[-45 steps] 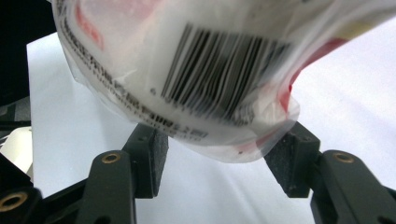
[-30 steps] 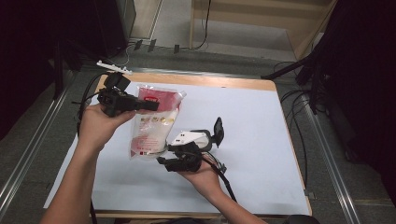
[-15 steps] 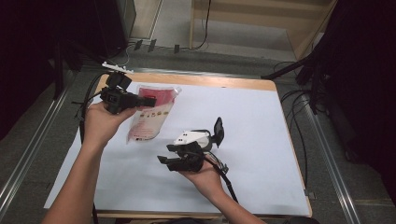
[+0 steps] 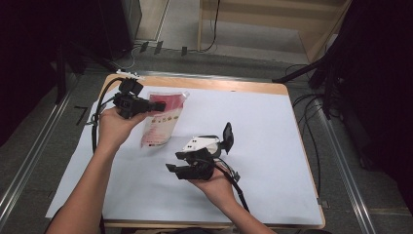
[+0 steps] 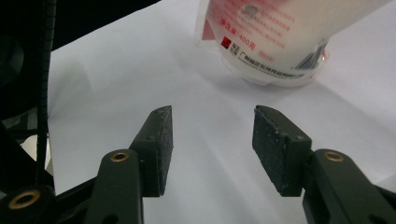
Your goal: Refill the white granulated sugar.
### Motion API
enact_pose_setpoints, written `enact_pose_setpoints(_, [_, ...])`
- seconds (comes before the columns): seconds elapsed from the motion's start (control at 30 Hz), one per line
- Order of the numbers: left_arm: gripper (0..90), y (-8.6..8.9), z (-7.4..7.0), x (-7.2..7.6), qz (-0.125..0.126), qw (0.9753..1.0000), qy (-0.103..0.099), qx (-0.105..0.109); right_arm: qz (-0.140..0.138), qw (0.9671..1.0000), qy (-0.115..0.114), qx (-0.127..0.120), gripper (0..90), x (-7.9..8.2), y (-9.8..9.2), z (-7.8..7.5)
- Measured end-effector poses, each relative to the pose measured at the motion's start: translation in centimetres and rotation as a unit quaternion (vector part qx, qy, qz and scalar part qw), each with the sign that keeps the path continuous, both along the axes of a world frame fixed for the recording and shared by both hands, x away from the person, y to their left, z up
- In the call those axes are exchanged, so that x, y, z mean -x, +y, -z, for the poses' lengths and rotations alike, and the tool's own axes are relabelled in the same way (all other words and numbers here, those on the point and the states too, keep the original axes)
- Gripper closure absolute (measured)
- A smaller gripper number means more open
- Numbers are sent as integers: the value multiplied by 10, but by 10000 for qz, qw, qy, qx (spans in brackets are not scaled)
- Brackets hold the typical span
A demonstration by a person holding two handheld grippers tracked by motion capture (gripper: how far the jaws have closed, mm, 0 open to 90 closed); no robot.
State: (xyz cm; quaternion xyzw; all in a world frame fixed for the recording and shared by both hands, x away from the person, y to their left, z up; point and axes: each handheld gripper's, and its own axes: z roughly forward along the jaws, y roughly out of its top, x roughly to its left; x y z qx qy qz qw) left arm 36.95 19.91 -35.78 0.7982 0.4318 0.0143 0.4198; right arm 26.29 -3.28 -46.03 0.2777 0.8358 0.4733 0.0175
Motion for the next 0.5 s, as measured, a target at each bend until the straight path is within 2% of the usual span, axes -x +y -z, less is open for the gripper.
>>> enact_pose_setpoints(0.03, [892, 3, 1, -1, 41, 9999, 20, 149, -5, 10000, 0, 3, 487, 0, 0, 0])
enact_pose_setpoints(0.17, [882, 10, 3, -1, 36, 9996, 81, 261, -5, 10000, 11, -3, 490, -1, -1, -2])
enact_pose_setpoints(0.27, [873, 14, 3, 0, 22, 9995, 158, 288, -3, 10000, 34, -15, 492, -2, -2, -3])
enact_pose_setpoints(0.43, [855, 17, 2, 2, -32, 9997, 187, 148, -11, 10000, 57, -22, 491, -4, -3, -4])
enact_pose_setpoints(0.5, [846, 18, 1, 2, -27, 9996, 224, 155, -15, 10000, 53, -17, 492, -4, -4, -5])
